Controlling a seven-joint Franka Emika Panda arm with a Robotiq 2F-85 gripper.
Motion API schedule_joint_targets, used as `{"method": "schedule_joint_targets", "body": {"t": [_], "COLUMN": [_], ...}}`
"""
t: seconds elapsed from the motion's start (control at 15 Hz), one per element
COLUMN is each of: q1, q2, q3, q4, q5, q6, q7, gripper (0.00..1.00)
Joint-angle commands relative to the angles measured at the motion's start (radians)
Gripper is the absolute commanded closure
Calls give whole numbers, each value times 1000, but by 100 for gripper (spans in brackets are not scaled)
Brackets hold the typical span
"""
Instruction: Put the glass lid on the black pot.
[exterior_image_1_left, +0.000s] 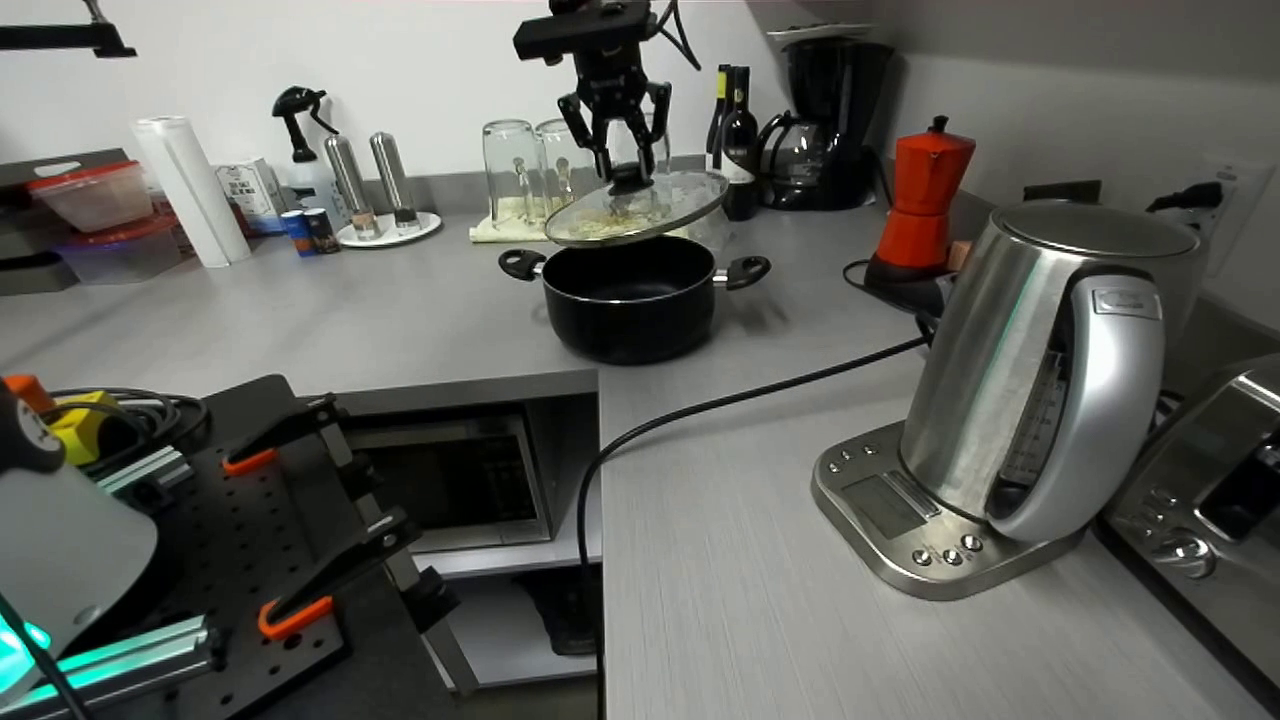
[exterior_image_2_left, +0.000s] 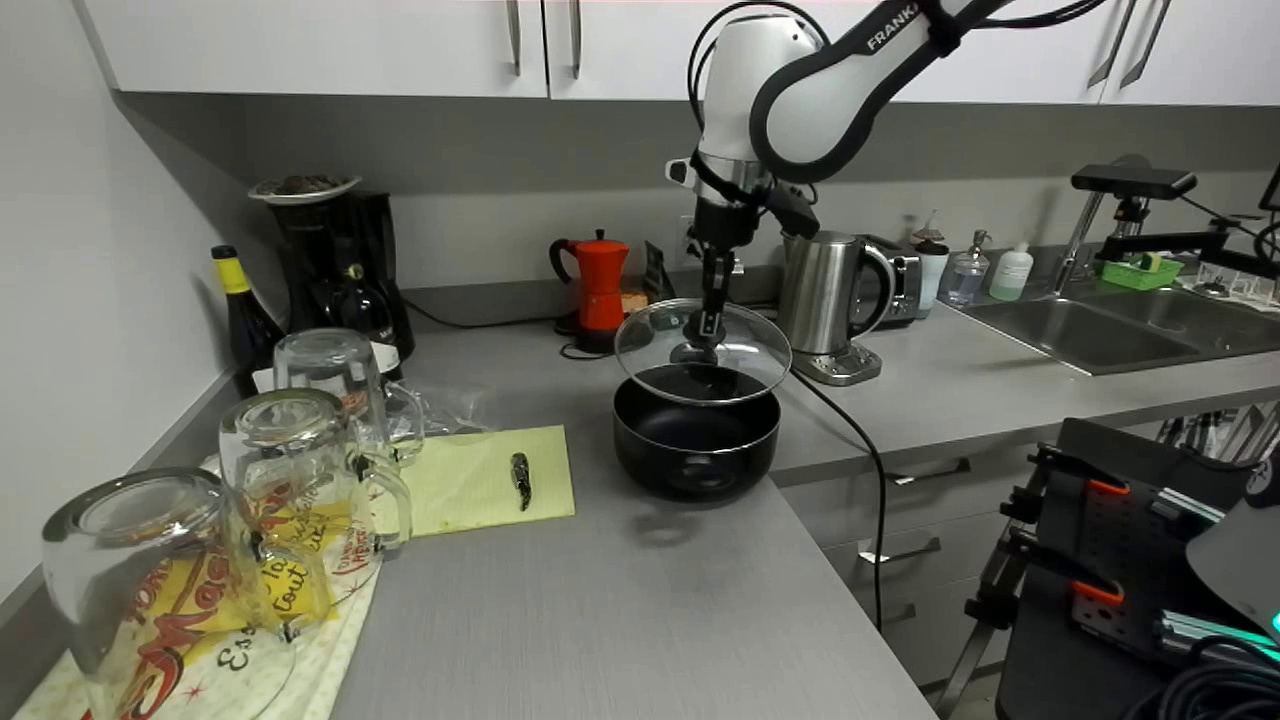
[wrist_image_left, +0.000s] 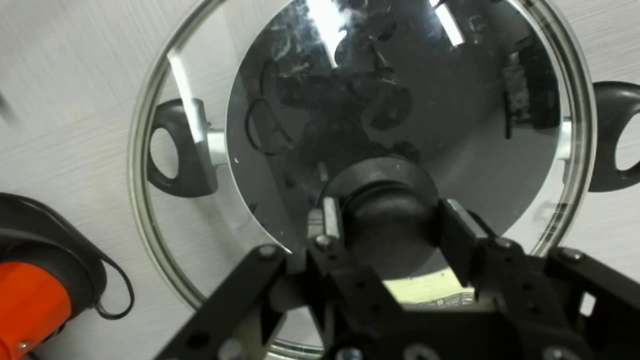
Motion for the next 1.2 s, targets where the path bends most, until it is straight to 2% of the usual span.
{"method": "schedule_joint_targets", "body": {"t": [0.0,0.6,1.13], "q1": [-11,-23,-32], "q2": [71,172,209], "q3": [5,19,38], "q4": [85,161,169], "q5": [24,29,33], "q6": [-32,-28,-20], "q7": [-29,-45,-70], "gripper": [75,75,75]}}
